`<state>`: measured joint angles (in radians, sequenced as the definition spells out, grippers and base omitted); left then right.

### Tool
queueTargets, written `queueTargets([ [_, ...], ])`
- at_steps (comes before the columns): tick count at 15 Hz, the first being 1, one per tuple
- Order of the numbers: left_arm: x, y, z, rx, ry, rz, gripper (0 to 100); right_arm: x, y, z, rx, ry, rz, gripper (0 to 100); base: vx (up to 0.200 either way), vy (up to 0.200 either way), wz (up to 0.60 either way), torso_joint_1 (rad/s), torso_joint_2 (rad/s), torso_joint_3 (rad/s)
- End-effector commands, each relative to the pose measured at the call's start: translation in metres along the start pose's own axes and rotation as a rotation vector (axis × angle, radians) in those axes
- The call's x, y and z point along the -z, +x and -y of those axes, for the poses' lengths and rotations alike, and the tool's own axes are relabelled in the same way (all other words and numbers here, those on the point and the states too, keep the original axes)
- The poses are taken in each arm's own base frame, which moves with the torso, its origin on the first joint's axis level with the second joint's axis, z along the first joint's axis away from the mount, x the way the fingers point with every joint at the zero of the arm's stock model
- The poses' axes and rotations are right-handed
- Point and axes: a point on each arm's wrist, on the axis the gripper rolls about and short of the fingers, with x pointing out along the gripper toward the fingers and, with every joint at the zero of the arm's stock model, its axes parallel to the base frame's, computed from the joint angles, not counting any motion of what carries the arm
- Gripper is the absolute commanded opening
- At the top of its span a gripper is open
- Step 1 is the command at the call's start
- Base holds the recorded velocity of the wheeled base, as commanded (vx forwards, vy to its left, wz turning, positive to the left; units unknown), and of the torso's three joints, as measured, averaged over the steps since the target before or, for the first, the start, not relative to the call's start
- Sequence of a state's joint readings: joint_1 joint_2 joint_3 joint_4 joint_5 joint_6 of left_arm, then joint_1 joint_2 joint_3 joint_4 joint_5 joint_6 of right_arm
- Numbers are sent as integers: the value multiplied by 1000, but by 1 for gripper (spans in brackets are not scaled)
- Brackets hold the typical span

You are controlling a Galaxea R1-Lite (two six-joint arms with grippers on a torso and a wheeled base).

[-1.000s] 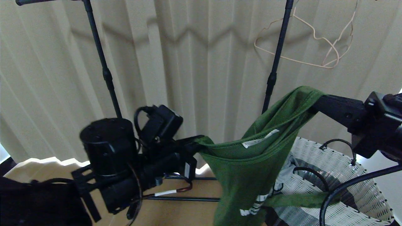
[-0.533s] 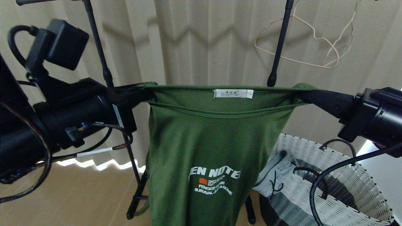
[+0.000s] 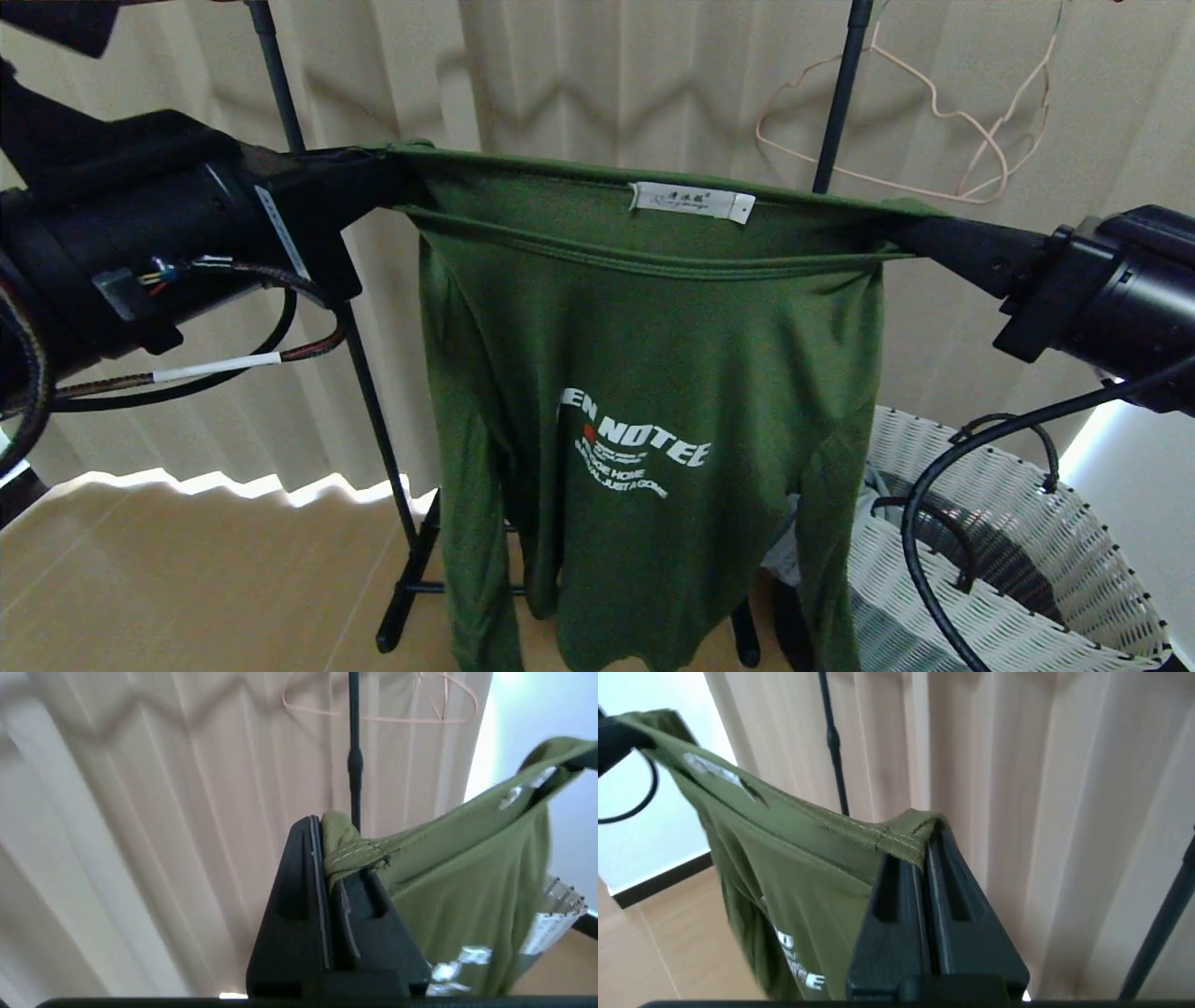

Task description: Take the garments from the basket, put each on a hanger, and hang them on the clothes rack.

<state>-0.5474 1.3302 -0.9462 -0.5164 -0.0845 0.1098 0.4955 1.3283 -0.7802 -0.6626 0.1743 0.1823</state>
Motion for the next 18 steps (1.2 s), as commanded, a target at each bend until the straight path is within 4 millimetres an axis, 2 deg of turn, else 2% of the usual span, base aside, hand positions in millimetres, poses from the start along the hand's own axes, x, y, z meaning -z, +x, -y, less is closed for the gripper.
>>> queueTargets([
  [1,9,-1,2,6,-4,-29,0,6,5,3,7,3,-24,0,0,0,0,0,0,0],
  [3,22,-1,4,17,-14,-72,0,10,2,3,6,1,-38,0,0,0,0,0,0,0],
  [6,33,12,4,22,-53,-110,0,0,-11,-2,-16,-2,-2,0,0,0,0,0,0,0],
  [8,37,29,3,19,-81,-126,0,-4,-20,-6,-82,-6,8,0,0,0,0,0,0,0],
  [9,42,46,1,16,-99,-140,0,-4,-31,-11,-165,-9,4,0,0,0,0,0,0,0],
  [11,47,66,-3,8,-104,-150,0,-1,-42,-15,-255,-11,-7,0,0,0,0,0,0,0],
  [15,57,99,-6,5,-104,-166,0,4,-48,-21,-321,-10,-22,0,0,0,0,0,0,0],
  [18,60,99,-6,6,-106,-193,0,5,-48,-21,-317,-11,-25,0,0,0,0,0,0,0],
])
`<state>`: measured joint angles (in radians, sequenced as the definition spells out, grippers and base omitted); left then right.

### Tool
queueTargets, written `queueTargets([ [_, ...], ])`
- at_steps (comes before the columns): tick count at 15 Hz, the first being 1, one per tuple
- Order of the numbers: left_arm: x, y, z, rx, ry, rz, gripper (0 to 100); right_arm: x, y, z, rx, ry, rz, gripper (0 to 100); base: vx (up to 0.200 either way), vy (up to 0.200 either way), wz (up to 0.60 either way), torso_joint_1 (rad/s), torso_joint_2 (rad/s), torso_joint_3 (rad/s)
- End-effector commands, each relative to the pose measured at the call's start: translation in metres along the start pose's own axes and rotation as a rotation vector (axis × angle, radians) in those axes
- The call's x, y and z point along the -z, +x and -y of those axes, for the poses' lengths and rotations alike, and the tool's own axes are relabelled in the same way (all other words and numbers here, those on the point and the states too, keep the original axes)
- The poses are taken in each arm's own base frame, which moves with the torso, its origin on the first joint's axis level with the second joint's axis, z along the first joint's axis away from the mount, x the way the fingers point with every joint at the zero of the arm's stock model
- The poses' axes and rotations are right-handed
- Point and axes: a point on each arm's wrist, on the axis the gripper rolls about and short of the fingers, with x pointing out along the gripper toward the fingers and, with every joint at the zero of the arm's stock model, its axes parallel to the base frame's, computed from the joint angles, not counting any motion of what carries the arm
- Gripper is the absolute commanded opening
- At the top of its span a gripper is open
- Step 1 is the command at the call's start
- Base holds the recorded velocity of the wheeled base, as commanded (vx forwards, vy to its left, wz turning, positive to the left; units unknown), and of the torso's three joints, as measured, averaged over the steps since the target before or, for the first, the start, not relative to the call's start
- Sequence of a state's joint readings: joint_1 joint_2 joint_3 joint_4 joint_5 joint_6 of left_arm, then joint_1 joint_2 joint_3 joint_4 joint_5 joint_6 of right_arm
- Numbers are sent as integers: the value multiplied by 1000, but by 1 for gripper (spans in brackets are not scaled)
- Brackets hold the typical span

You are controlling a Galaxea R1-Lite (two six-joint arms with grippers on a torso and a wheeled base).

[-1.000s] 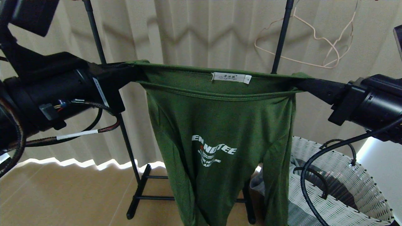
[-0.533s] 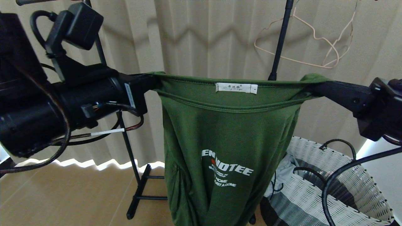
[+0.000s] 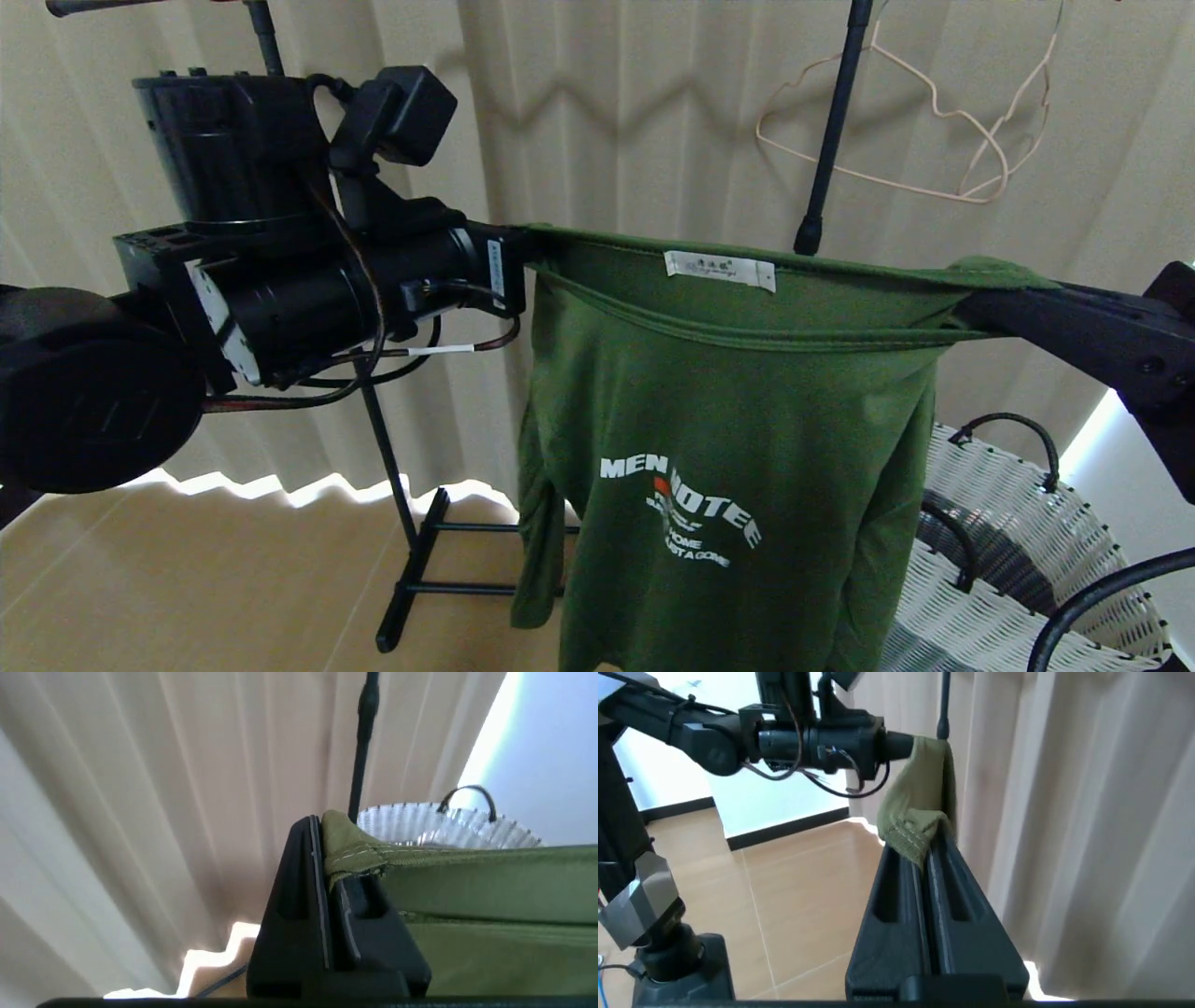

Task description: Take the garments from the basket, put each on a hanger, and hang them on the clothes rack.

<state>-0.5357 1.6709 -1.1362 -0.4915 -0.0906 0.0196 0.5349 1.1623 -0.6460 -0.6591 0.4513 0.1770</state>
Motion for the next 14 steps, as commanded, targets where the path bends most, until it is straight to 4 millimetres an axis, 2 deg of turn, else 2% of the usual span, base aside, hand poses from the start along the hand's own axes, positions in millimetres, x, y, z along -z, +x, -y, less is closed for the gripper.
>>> queueTargets([
  [1,5,2,-1,-2,2,-20,0,2,0,1,4,2,-7,0,0,0,0,0,0,0],
  [2,3,-4,0,-2,6,-23,0,3,2,3,10,6,-14,0,0,0,0,0,0,0],
  [3,-5,-27,4,36,8,-40,0,7,12,15,47,11,-39,0,0,0,0,0,0,0],
  [4,-10,-42,7,108,4,-47,0,7,17,22,66,7,-45,0,0,0,0,0,0,0],
  [7,-23,-87,14,284,2,-30,0,1,36,33,75,4,-39,0,0,0,0,0,0,0],
  [12,-41,-135,24,435,33,78,0,-7,61,65,130,-32,30,0,0,0,0,0,0,0],
  [14,-42,-144,28,475,41,98,0,-6,67,68,130,-33,31,0,0,0,0,0,0,0],
])
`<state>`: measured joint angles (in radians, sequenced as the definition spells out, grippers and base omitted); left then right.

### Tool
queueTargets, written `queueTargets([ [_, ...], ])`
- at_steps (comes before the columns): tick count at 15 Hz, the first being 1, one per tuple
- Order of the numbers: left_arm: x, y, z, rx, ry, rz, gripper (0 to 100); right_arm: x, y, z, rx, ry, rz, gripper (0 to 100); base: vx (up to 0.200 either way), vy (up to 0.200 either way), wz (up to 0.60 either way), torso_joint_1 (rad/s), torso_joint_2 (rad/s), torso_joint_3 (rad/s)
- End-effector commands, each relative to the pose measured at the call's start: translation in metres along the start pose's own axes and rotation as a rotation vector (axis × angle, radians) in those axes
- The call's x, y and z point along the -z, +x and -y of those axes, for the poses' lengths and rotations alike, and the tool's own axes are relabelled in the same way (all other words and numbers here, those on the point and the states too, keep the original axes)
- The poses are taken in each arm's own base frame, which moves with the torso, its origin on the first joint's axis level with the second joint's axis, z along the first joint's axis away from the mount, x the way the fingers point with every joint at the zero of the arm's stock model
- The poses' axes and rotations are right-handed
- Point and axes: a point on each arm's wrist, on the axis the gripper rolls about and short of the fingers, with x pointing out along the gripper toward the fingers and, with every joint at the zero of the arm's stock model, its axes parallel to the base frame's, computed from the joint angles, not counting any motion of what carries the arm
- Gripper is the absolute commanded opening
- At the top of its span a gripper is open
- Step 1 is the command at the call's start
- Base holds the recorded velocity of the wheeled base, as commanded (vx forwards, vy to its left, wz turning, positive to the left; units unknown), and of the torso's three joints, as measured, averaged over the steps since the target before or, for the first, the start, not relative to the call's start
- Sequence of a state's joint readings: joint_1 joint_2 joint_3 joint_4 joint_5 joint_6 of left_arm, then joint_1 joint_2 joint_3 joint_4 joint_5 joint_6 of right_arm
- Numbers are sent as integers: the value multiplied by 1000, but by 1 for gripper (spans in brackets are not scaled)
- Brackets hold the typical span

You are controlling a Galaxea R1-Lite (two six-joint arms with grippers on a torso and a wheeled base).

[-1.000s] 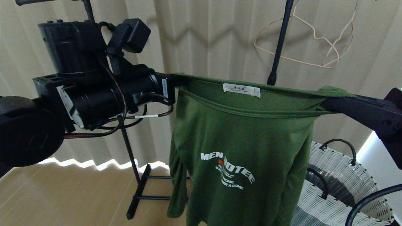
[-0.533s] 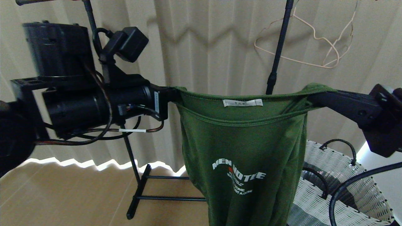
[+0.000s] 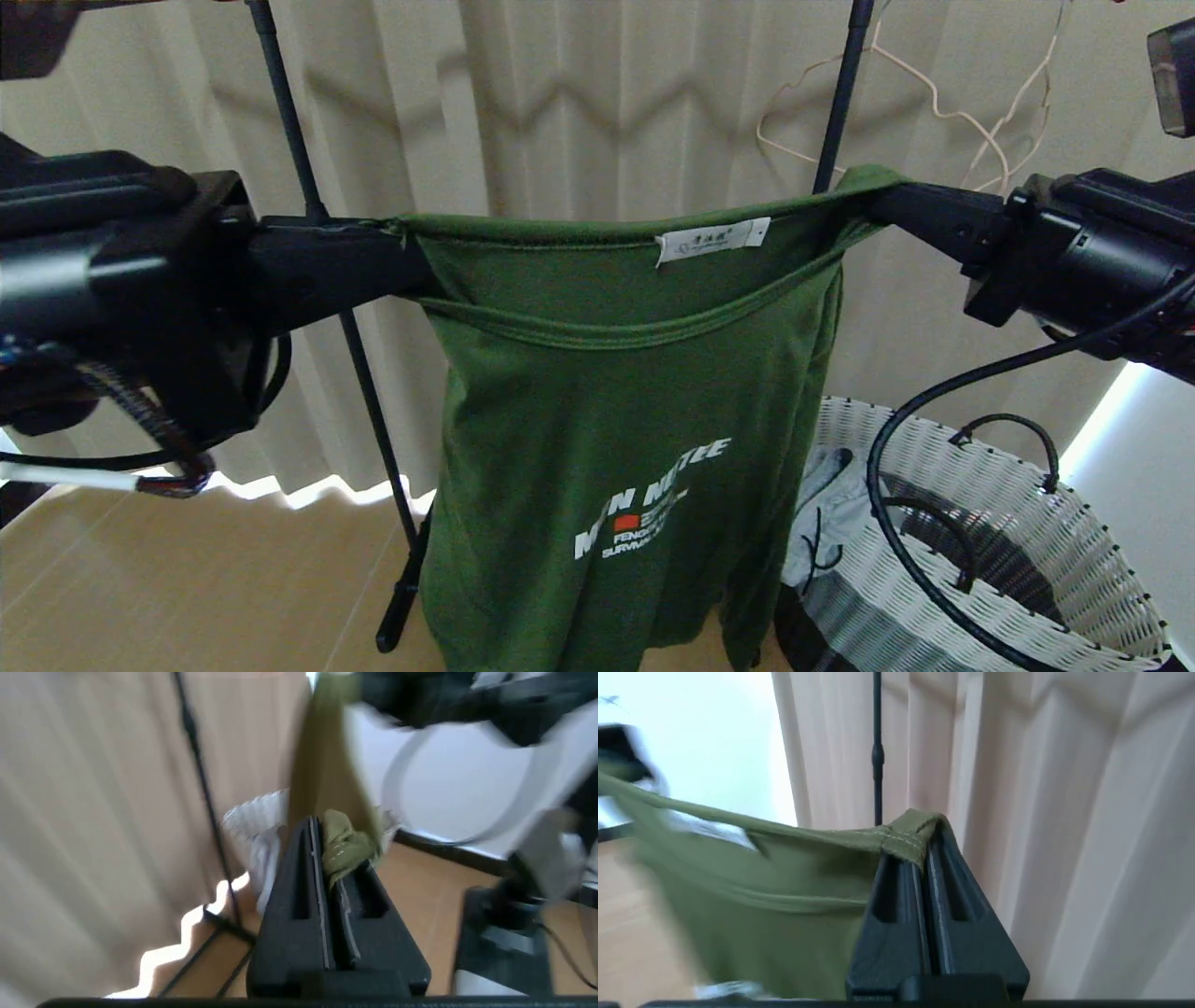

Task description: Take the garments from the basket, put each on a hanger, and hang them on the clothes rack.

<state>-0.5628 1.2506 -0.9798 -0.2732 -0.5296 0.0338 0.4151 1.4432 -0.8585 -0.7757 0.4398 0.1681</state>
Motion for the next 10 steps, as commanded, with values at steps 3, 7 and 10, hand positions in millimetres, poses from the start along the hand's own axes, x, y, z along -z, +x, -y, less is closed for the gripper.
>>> queueTargets([
  [3,-6,-13,9,9,72,34,0,6,13,8,8,9,-18,0,0,0,0,0,0,0],
  [7,-1,-8,4,-9,71,13,0,5,9,7,27,7,-12,0,0,0,0,0,0,0],
  [10,13,7,-17,-164,198,-70,0,-2,-1,1,28,-4,9,0,0,0,0,0,0,0],
])
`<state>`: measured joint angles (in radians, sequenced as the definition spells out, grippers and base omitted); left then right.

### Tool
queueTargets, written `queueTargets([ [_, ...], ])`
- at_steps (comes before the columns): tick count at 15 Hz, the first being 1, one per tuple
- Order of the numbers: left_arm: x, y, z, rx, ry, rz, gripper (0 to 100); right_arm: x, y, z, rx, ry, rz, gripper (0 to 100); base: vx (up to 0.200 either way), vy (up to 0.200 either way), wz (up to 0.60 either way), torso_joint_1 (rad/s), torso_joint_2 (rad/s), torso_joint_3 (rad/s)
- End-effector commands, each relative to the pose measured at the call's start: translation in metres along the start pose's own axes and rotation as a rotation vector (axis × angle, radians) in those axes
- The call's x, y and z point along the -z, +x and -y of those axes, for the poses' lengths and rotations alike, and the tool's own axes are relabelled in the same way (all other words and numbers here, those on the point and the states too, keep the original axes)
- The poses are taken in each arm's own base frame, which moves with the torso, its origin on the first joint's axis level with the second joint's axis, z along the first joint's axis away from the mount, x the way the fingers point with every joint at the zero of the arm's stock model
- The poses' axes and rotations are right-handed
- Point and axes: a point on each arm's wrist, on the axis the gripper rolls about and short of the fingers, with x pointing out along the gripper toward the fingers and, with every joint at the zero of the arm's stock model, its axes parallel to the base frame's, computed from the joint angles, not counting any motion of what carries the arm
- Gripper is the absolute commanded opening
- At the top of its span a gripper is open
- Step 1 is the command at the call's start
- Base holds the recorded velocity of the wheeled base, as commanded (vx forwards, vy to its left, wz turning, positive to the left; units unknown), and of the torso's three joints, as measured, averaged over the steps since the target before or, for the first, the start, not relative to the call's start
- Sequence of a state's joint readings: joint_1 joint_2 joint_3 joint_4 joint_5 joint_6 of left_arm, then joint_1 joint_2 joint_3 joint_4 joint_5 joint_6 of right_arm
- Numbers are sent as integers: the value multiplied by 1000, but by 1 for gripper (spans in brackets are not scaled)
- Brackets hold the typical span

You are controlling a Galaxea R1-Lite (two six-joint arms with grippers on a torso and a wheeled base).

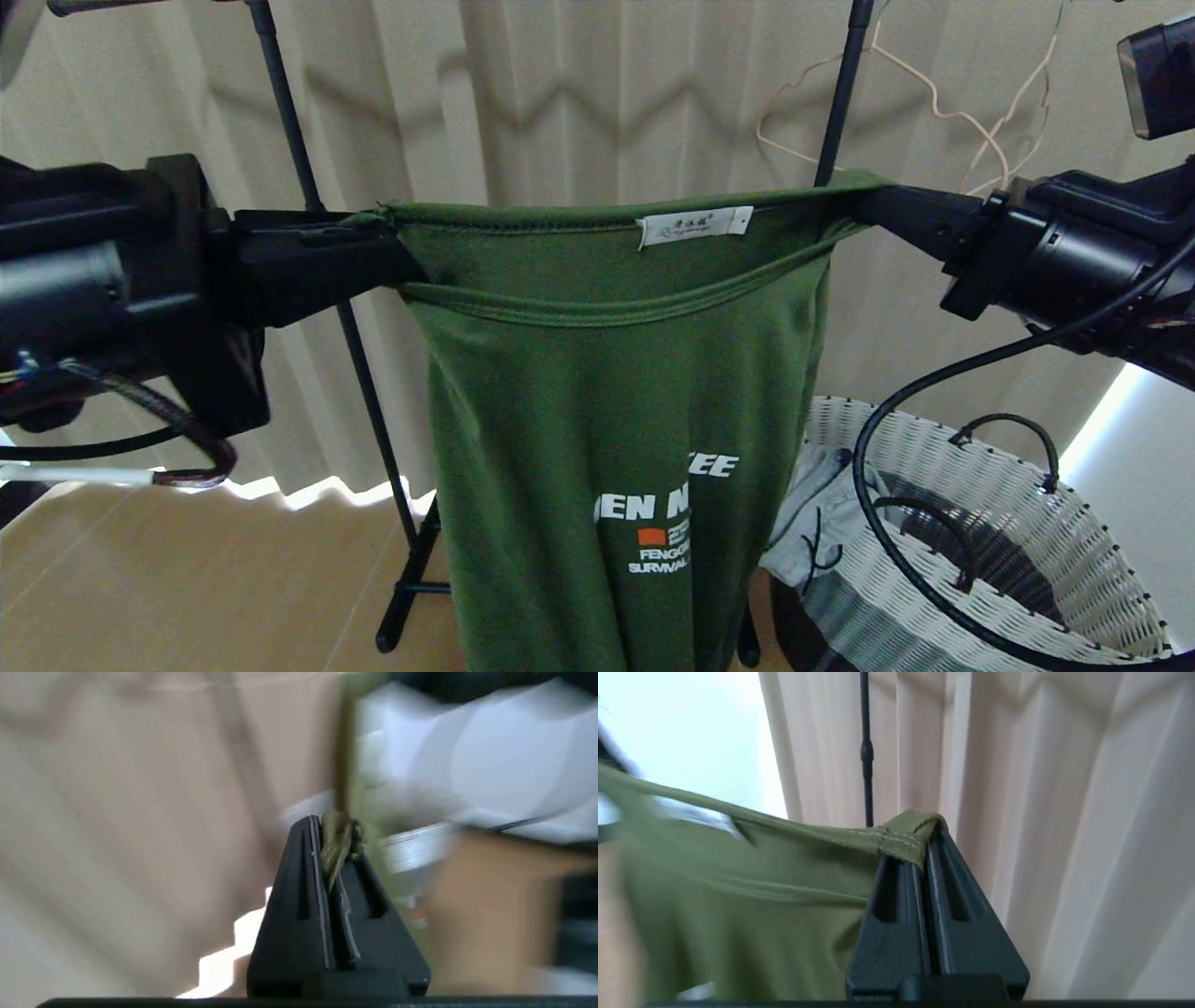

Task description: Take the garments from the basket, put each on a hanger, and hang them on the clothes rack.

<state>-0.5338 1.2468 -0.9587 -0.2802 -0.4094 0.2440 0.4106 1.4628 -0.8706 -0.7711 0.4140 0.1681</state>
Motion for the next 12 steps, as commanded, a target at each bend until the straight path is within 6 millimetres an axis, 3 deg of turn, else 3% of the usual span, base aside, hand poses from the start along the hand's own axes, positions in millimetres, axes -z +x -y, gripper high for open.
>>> queueTargets([
  [1,13,22,-11,-65,40,-56,0,-8,-9,-6,-5,-10,24,0,0,0,0,0,0,0],
  [5,12,47,-25,-219,84,27,0,-11,-14,-8,-6,-14,34,0,0,0,0,0,0,0],
  [8,21,49,-24,-236,74,-3,0,-7,-15,-8,-3,-9,21,0,0,0,0,0,0,0],
  [12,18,49,-25,-239,77,7,0,-7,-16,-8,-2,-12,24,0,0,0,0,0,0,0],
])
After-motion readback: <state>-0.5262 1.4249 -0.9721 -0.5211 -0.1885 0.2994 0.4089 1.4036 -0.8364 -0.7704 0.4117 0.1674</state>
